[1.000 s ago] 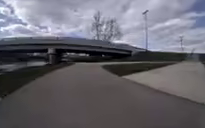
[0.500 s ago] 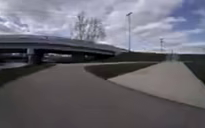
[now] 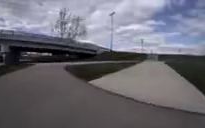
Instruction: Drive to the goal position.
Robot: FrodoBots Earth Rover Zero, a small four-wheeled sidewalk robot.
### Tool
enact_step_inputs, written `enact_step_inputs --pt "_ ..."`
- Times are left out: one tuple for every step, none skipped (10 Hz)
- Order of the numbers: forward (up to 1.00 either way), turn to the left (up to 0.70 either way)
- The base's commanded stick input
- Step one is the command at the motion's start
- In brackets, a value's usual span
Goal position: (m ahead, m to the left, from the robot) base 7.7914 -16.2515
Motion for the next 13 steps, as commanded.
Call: enact_step_inputs --pt "0.99 -0.4" --pt "0.99 -0.4" --pt "1.0 -0.4" --pt "0.99 -0.4" --pt "1.0 -0.27" --pt "1.0 -0.05" --pt "0.99 0.0" --pt "0.99 0.01" --pt "0.99 0.03" --pt "0.99 0.19" --pt "0.99 0.35" --pt "0.99 0.4" --pt "0.99 0.35"
